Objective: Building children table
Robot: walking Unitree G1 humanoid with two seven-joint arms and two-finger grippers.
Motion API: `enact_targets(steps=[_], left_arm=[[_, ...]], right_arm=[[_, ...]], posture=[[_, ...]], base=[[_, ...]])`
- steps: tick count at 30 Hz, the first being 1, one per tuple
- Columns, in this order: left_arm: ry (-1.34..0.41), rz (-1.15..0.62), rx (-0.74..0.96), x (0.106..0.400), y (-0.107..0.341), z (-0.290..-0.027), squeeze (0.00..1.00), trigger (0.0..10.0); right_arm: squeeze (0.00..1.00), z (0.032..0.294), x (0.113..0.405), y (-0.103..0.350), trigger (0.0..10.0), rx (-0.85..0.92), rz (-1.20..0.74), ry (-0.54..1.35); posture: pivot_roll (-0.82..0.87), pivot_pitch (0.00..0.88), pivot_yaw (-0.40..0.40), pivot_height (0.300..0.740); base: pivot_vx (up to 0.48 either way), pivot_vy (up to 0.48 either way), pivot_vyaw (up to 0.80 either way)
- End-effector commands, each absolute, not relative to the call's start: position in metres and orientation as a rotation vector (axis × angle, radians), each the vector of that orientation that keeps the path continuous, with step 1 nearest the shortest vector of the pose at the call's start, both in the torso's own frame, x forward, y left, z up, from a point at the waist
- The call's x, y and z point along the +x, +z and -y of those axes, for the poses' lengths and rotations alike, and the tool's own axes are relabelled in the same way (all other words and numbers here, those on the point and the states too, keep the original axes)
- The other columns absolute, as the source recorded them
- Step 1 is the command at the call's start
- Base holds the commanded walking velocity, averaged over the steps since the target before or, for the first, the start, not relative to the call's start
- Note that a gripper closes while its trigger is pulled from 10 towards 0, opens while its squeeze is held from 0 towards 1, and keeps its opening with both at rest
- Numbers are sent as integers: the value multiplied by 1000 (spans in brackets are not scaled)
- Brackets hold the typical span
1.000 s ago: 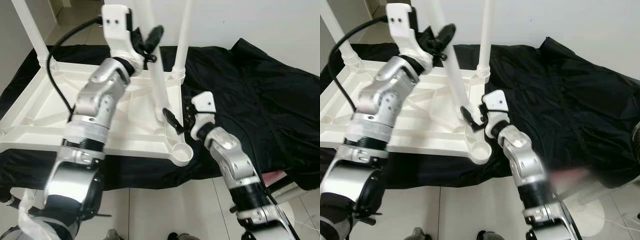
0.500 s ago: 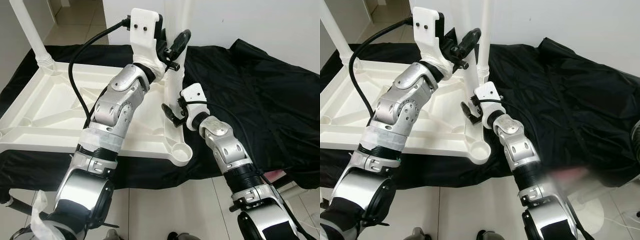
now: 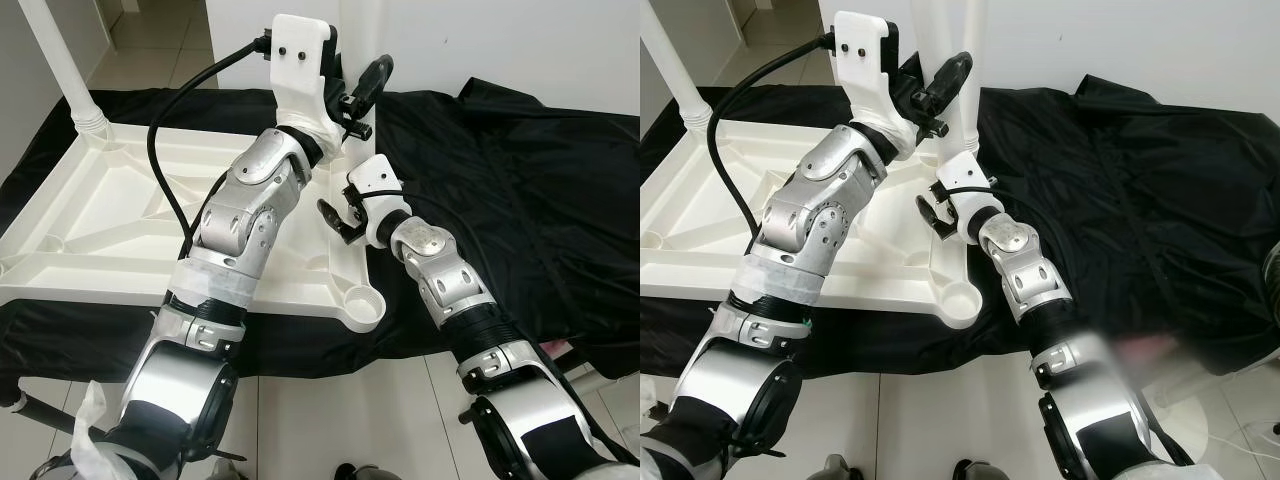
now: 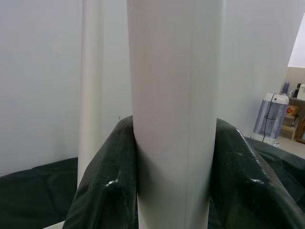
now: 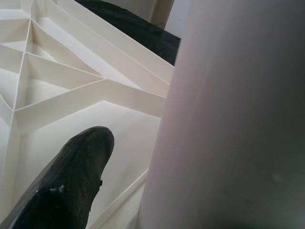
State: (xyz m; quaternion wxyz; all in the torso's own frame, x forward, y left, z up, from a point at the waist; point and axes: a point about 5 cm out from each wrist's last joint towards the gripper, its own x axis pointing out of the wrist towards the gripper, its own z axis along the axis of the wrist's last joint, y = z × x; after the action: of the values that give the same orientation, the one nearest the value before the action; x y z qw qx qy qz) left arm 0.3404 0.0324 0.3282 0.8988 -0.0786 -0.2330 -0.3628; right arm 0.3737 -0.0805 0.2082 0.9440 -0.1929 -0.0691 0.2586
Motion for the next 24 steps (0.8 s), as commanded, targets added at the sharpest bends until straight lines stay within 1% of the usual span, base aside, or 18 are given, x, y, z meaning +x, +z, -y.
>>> enact_targets(steps=[1, 4, 5, 6, 7, 9, 10, 11, 12, 15, 22, 23, 24], left_arm=[[-765, 510, -154, 336, 332, -28, 0, 10000], [-765, 510, -154, 336, 332, -28, 0, 10000], [-764, 511, -154, 336, 333, -28, 0, 10000], [-764, 511, -154, 336, 333, -28, 0, 10000], [-764, 511, -154, 335, 333, -28, 0, 10000], [-764, 512, -154, 335, 333, -28, 0, 10000], [-764, 512, -153, 335, 333, -28, 0, 10000], [-764, 512, -153, 335, 333, -28, 0, 10000], [-762, 512, -153, 335, 333, -28, 0, 10000], [-755, 513, -154, 336, 333, -29, 0, 10000], [-752, 513, -150, 336, 333, -29, 0, 10000], [-757, 512, -146, 336, 333, -29, 0, 10000], [-757, 512, -146, 336, 333, -29, 0, 10000]], right_arm=[[0, 79, 375, 209, 9647, -415, 142, 540], [0, 78, 375, 209, 9647, -415, 141, 542], [0, 78, 376, 208, 7255, -416, 142, 544], [0, 78, 376, 208, 7255, -416, 142, 544], [0, 77, 376, 208, 4353, -412, 141, 547], [0, 76, 376, 207, 4353, -409, 140, 549], [0, 76, 376, 207, 2078, -399, 138, 550], [0, 76, 376, 207, 2078, -399, 138, 550], [0, 77, 377, 206, 0, -375, 128, 544], [0, 79, 378, 203, 0, -336, 116, 526], [0, 81, 379, 203, 0, -313, 113, 507], [0, 83, 380, 204, 6824, -290, 114, 479], [0, 83, 380, 204, 6824, -290, 114, 479]], posture=[[-43, 88, -32, 740], [-43, 88, -32, 740], [-43, 88, -31, 740], [-43, 88, -31, 740], [-43, 87, -31, 740], [-42, 88, -32, 740], [-43, 87, -32, 740], [-43, 87, -32, 740], [-41, 89, -34, 740], [-43, 89, -33, 740], [-43, 89, -33, 740], [-40, 89, -31, 740], [-40, 89, -31, 740]], base=[[0, 0, 0], [0, 0, 0], [0, 0, 0], [0, 0, 0], [0, 0, 0], [0, 0, 0], [0, 0, 0], [0, 0, 0], [0, 0, 0], [0, 0, 0], [0, 0, 0], [0, 0, 0], [0, 0, 0]])
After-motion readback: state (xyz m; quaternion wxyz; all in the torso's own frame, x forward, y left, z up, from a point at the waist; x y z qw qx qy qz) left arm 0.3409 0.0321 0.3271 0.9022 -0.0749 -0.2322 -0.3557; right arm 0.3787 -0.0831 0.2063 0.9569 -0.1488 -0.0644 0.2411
